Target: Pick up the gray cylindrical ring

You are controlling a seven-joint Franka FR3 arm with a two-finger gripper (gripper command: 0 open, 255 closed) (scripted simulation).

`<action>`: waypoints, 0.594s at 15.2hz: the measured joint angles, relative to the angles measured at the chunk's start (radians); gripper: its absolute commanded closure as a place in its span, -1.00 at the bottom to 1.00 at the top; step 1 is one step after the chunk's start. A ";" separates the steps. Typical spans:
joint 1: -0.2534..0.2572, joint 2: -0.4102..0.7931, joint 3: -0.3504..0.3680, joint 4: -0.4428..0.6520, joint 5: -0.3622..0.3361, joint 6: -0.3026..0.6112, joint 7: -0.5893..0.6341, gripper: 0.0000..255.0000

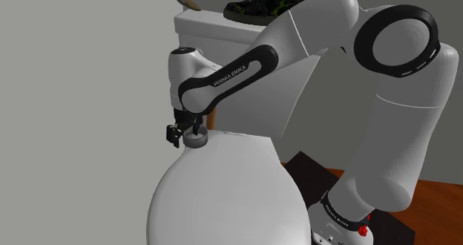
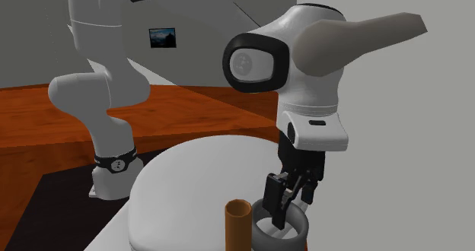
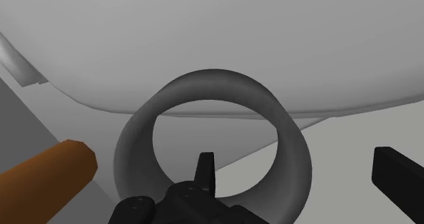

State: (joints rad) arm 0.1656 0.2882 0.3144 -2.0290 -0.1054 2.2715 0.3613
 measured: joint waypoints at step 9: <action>0.001 0.008 -0.001 -0.002 -0.004 0.010 0.003 1.00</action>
State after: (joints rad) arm 0.1670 0.2958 0.3130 -2.0315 -0.1094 2.2820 0.3645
